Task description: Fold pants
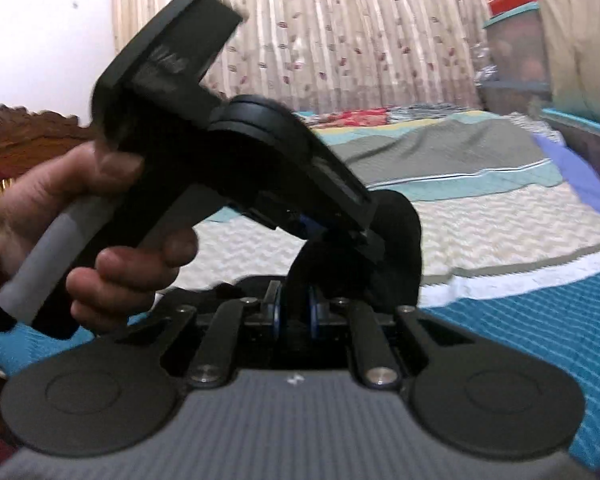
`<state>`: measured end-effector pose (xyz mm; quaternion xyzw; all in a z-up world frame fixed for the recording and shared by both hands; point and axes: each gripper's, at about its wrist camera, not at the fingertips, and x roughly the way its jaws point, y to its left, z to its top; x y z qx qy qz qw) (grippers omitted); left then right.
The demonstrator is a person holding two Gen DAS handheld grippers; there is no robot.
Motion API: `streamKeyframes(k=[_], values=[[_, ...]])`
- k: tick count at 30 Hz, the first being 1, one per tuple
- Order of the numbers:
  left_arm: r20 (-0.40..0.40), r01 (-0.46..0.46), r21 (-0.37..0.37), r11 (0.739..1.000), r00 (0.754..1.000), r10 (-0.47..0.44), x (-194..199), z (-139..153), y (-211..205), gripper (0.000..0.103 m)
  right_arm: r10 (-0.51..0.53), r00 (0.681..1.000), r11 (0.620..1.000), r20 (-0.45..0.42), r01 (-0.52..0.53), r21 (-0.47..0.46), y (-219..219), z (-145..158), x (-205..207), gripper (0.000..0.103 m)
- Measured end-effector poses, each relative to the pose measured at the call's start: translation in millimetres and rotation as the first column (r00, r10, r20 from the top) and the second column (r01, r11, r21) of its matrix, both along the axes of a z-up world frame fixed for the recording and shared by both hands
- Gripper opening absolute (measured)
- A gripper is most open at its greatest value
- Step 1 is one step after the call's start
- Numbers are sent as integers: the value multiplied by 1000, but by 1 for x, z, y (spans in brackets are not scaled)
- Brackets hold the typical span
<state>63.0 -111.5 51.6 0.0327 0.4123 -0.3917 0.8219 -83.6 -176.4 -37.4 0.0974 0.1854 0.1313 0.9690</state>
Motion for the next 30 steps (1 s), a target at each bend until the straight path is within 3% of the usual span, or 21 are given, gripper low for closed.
streamKeyframes(k=[6,10,14,19,21,23,25,26,30], values=[[34,-95,-98,991,994,99,5,26,76,17,172,985,985,22,-172,10,40,23,25,15],[26,-201,-119,972,978,205,13,17,126,17,289,957,957,-4,-289,-13,78,29,43,15],[-58,-325,-119,938,946,320,23,-14,177,17,387,918,920,-87,-390,-30,111,20,68,15],[-168,-405,-73,911,906,389,32,-70,206,20,448,848,883,-284,-469,-7,140,-11,94,20],[-197,-427,-57,902,891,409,33,-90,211,31,494,794,861,-353,-502,75,137,-23,100,31],[-208,-452,-71,889,878,430,30,-100,214,46,544,765,836,-345,-527,152,122,-19,99,39],[-204,-471,-88,877,871,447,22,-103,221,53,574,765,819,-292,-533,213,97,-8,93,39],[-202,-477,-90,874,868,453,19,-103,224,57,567,781,822,-262,-519,234,82,-2,88,39],[-168,-471,-88,878,876,453,-1,-97,231,72,468,851,873,-238,-405,271,24,3,70,39]])
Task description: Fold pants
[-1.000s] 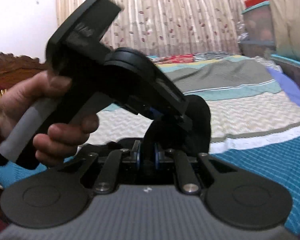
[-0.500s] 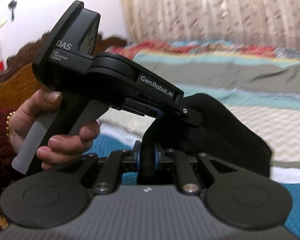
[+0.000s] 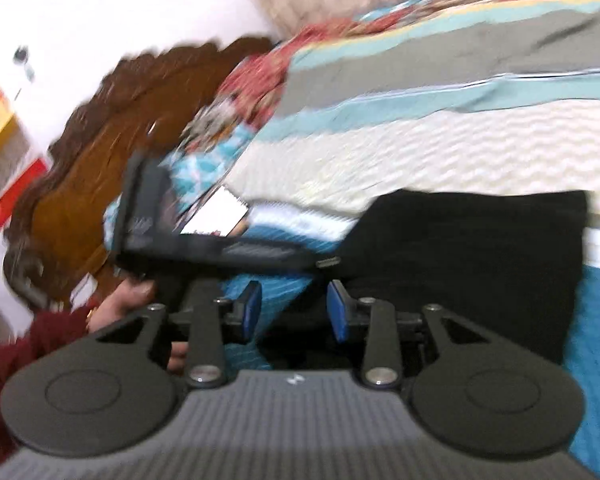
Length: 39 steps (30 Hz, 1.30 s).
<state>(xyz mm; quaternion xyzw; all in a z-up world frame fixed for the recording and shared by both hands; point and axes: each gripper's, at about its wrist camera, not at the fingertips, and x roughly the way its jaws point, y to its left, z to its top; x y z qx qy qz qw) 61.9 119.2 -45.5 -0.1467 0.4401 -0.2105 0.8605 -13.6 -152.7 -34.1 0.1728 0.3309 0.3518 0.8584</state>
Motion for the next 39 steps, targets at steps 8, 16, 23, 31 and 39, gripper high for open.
streamKeyframes(k=[8,16,23,31,39], values=[[21,4,86,996,1000,-6,-37,-7,-3,73,-26,995,999,-94,23,-43,-14,-23,2,34],[4,-27,81,996,1000,26,-54,-5,19,78,279,915,920,-292,-342,-191,25,-52,-10,36],[66,-55,47,997,996,52,-61,22,27,81,235,943,931,-236,-289,-225,-8,-36,-33,36],[1,15,79,997,1000,-16,-51,11,-3,73,70,997,918,35,-51,-394,-59,-3,-65,37],[-52,6,10,1000,999,-5,-46,4,0,18,91,986,818,137,5,-576,-28,-29,-52,6]])
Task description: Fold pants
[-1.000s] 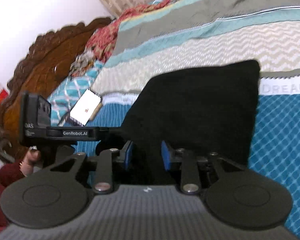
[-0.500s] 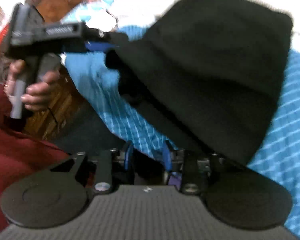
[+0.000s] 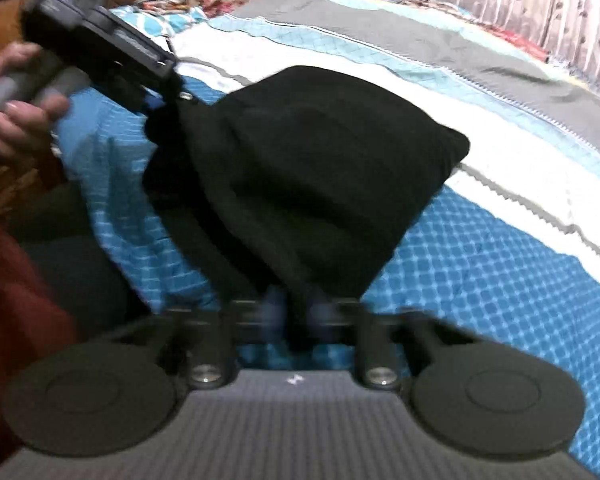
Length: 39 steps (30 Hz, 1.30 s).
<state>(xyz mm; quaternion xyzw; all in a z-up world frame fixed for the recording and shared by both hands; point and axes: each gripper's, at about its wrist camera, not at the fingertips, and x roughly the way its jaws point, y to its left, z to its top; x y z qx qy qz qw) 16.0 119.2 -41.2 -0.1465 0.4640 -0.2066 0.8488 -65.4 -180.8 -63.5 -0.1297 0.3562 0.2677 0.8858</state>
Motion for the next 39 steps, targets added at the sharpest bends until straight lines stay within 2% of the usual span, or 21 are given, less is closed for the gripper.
streamKeyframes(k=[2,4,6,9,10,11,13,14,16,18,20,22,23,26,30,34,37,39], values=[[8,-3,4,1000,1000,3,-3,4,2,16,-1,999,998,-41,4,64,-8,12,5,6],[20,-4,22,1000,1000,3,-8,5,3,15,63,992,986,-109,-45,157,-11,24,-3,6],[23,-4,46,999,1000,3,-9,3,6,15,98,982,990,-161,-79,119,-2,18,-14,5],[3,-8,31,999,1000,7,-9,-3,9,17,54,950,987,-307,-4,163,-16,-8,5,6],[4,-5,36,999,1000,5,-9,-2,8,18,29,944,985,-329,28,169,-21,-11,9,6],[17,-1,61,998,1000,0,-11,0,6,21,6,942,981,-335,60,186,-25,-9,9,6],[54,16,116,993,998,-23,-15,6,4,24,24,948,965,-316,60,254,-34,2,8,11],[70,26,129,991,997,-36,-18,9,6,29,34,956,958,-291,52,281,-41,11,7,11],[95,25,129,991,995,-38,-20,16,12,49,11,967,946,-255,72,315,-54,23,8,21],[115,0,101,995,993,-11,-17,21,20,91,-47,967,919,-250,140,369,-71,29,14,55],[122,-24,52,998,992,18,-10,23,28,103,-95,951,862,-294,226,453,-86,24,25,59],[93,-18,-12,1000,995,19,1,22,31,103,-123,928,798,-351,303,521,-96,17,33,64],[72,-13,-43,999,997,16,7,19,31,103,-137,918,769,-373,336,544,-95,11,33,70],[-5,-3,-97,995,1000,2,26,4,27,103,-137,901,724,-412,376,579,-89,4,42,76],[-82,24,-127,992,996,-34,45,-20,17,103,-128,883,721,-451,395,569,-80,-1,56,78],[-133,10,-133,991,991,-27,57,-40,14,103,-111,869,710,-482,409,574,-79,-11,68,80],[-142,-1,-175,985,990,-24,63,-50,16,103,-102,856,700,-507,424,574,-77,-22,83,81],[-137,-10,-207,978,990,-19,66,-54,18,103,-80,845,684,-528,432,587,-75,-29,93,87]])
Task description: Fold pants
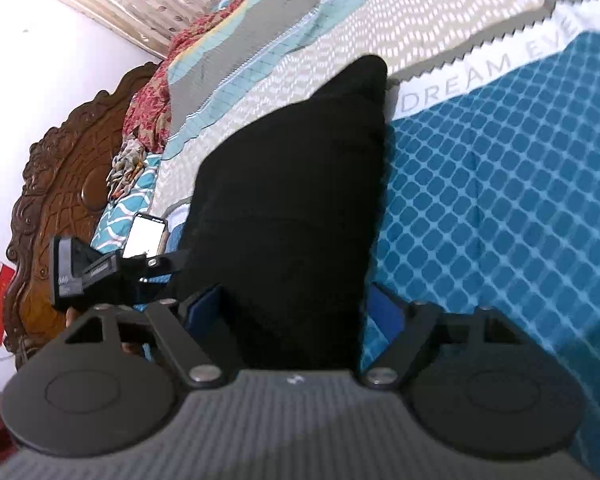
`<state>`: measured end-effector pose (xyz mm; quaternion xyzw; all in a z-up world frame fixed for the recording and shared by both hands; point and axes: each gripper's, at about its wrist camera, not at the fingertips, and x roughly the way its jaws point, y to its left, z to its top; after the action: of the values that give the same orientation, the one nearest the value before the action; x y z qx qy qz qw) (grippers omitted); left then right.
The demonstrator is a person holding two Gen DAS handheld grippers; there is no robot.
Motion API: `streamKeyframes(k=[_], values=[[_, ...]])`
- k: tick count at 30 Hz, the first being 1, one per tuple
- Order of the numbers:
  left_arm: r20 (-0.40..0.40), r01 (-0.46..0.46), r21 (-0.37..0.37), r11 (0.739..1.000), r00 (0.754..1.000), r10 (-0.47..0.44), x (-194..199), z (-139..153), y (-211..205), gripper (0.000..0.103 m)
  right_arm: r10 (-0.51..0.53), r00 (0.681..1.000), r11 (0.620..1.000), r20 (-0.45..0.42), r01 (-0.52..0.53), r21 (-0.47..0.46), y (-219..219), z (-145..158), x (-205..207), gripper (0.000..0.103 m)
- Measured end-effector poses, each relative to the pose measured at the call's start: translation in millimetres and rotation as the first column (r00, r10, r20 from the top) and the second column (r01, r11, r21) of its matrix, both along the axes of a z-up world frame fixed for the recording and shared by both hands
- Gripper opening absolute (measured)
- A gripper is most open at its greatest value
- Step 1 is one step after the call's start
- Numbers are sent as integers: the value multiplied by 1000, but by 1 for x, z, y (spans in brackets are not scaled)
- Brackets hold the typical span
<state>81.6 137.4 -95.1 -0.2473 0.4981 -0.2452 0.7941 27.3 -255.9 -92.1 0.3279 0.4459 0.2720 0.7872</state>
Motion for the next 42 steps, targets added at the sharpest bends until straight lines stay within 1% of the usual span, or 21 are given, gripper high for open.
streamKeyframes(k=[5,6,7,8,9,10,11,12,14,18,21,24,27,29,32,34,37,38,39,40,42], values=[[28,12,-85,996,1000,-10,9,-7,-4,101,15,1000,995,-4,-15,98,9,-10,28,92],[30,17,-106,994,999,-14,13,-8,-7,91,20,1000,994,-6,-20,109,13,-10,33,92],[27,23,-126,992,999,-20,17,-9,-11,85,30,1000,994,-7,-29,108,17,-9,37,91],[21,20,-127,992,1000,-18,21,-11,-16,81,42,999,994,-1,-42,103,21,-6,41,88],[23,17,-120,993,1000,-14,23,-11,-20,77,55,998,995,8,-55,89,26,-3,43,78],[31,12,-107,994,999,-9,25,-10,-23,74,66,998,995,18,-67,73,30,1,45,73],[36,9,-101,995,999,-5,25,-8,-24,71,76,996,995,36,-78,58,32,8,45,62],[37,8,-110,994,999,-4,25,-4,-22,66,86,995,995,60,-88,40,34,15,45,56],[65,18,-134,991,998,-10,27,9,-20,64,120,983,993,139,-119,-20,40,33,43,53],[183,26,-105,994,983,-6,48,47,-18,64,162,942,985,294,-136,-109,53,66,54,52],[245,13,-92,996,970,10,83,73,-15,64,164,910,982,381,-115,-149,60,87,86,52],[304,-10,-42,999,952,23,125,92,-19,64,151,889,981,433,-81,-175,64,97,126,52],[324,-40,18,999,946,32,170,98,-33,64,144,876,975,460,-45,-219,66,94,167,51],[324,-60,47,997,945,42,195,94,-44,64,135,874,969,466,-19,-246,69,87,192,51],[303,-99,78,992,950,71,224,78,-55,64,129,884,960,449,1,-279,70,72,223,51],[284,-120,144,982,956,75,235,59,-58,65,133,900,946,414,8,-323,72,57,242,51],[263,-127,282,951,963,51,240,30,-74,67,89,946,915,312,46,-402,72,32,259,53],[271,-130,286,949,961,50,236,26,-73,71,52,956,915,290,71,-398,68,26,261,60],[283,-150,281,948,957,68,231,26,-72,75,20,961,923,276,88,-373,64,25,263,63],[287,-165,281,945,954,81,227,27,-71,77,0,963,931,271,99,-351,59,25,259,63],[299,-184,297,937,950,92,217,34,-71,80,-20,958,922,285,128,-364,56,30,245,69]])
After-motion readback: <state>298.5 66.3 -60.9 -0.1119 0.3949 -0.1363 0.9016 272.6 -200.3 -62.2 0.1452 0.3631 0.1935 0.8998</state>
